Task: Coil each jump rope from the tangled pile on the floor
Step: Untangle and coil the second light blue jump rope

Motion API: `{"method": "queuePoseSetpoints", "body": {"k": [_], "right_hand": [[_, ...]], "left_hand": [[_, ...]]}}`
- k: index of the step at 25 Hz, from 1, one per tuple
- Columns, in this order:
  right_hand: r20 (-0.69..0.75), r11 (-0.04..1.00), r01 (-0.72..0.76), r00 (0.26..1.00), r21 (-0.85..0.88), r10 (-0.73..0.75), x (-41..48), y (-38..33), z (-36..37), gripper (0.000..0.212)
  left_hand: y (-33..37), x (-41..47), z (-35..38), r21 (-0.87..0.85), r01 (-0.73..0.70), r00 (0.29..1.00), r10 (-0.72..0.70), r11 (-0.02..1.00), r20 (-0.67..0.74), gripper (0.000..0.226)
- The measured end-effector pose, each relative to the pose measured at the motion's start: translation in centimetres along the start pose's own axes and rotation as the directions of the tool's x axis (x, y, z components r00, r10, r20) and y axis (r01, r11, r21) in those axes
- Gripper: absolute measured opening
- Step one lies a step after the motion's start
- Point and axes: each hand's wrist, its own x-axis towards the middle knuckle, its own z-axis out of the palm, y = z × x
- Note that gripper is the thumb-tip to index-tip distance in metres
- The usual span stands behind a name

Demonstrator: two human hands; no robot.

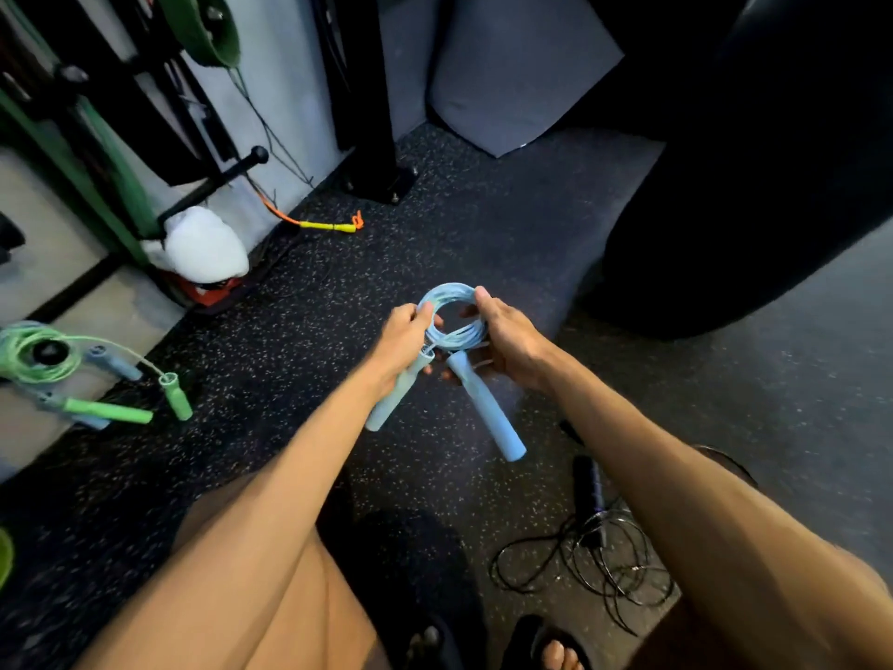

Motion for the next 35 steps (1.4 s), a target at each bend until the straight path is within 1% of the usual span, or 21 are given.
{"method": "queuePoseSetpoints", "body": {"k": [3,5,7,9,10,12,14,16,19,21,23,25,27,29,33,35], "right_hand": [[0.068,0.999,0.031,0.997,-0.039,-0.028,5.0,0.3,3.5,0.055],[0.152,0.995,0.064,0.987,-0.073,-0.052,8.4,1.0,6.0,0.056],[0.252,0.993,0.082,0.966,-0.086,-0.058,10.3,1.4,8.8,0.053],[0.316,0.993,0.095,0.947,-0.076,-0.066,11.4,1.8,11.5,0.054],[0.335,0.993,0.094,0.940,-0.076,-0.063,12.2,2.3,12.9,0.054],[0.326,0.986,0.110,0.943,-0.123,-0.065,13.4,3.3,15.6,0.050],[0.363,0.986,0.084,0.931,-0.145,-0.026,13.8,3.8,18.9,0.046],[0.469,0.989,0.080,0.883,-0.126,-0.011,12.8,3.8,22.0,0.037],[0.596,0.972,0.141,0.803,-0.190,0.000,11.4,3.7,25.8,0.026],[0.642,0.945,0.216,0.767,-0.244,-0.009,11.0,4.1,27.5,0.026],[0.689,0.920,0.276,0.725,-0.279,-0.009,10.6,4.5,29.4,0.029],[0.711,0.907,0.310,0.703,-0.284,-0.017,10.6,4.7,31.1,0.031],[0.714,0.898,0.331,0.700,-0.289,-0.028,11.0,4.9,32.8,0.031],[0.714,0.887,0.353,0.699,-0.298,-0.039,11.7,5.3,34.1,0.030],[0.688,0.872,0.369,0.724,-0.322,-0.053,14.4,6.2,37.5,0.028],[0.663,0.863,0.403,0.740,-0.305,-0.111,16.3,6.4,39.9,0.026]], "left_hand": [[-1.5,1.8,-2.8,-0.096,0.061,0.986,-0.075,0.994,-0.148,0.031],[-2.6,2.5,-5.3,-0.172,0.093,0.962,-0.134,0.981,-0.240,0.030],[-3.8,2.6,-8.0,-0.234,0.107,0.925,-0.183,0.966,-0.332,0.030],[-5.0,2.4,-10.8,-0.270,0.109,0.881,-0.219,0.957,-0.419,0.030],[-5.4,2.1,-12.0,-0.283,0.094,0.861,-0.221,0.955,-0.459,0.030],[-6.1,1.5,-14.2,-0.289,0.062,0.825,-0.212,0.955,-0.525,0.029],[-6.9,-0.1,-16.7,-0.293,0.052,0.765,-0.226,0.955,-0.603,0.029],[-7.8,-2.2,-19.4,-0.303,0.027,0.712,-0.231,0.953,-0.663,0.030],[-9.9,-5.5,-22.6,-0.293,0.006,0.632,-0.231,0.956,-0.740,0.031],[-10.8,-7.3,-23.6,-0.323,-0.040,0.604,-0.234,0.946,-0.762,0.025],[-11.9,-8.5,-24.8,-0.319,-0.070,0.558,-0.228,0.945,-0.798,0.024],[-13.1,-8.8,-26.0,-0.283,-0.062,0.508,-0.214,0.957,-0.835,0.024],[-14.5,-8.5,-27.2,-0.258,-0.049,0.460,-0.207,0.965,-0.863,0.025],[-15.4,-7.9,-27.9,-0.264,-0.074,0.403,-0.213,0.962,-0.890,0.024],[-15.5,-6.0,-29.6,-0.297,-0.139,0.313,-0.242,0.945,-0.918,0.022],[-15.4,-4.3,-31.5,-0.318,-0.185,0.281,-0.260,0.930,-0.924,0.020]]}}
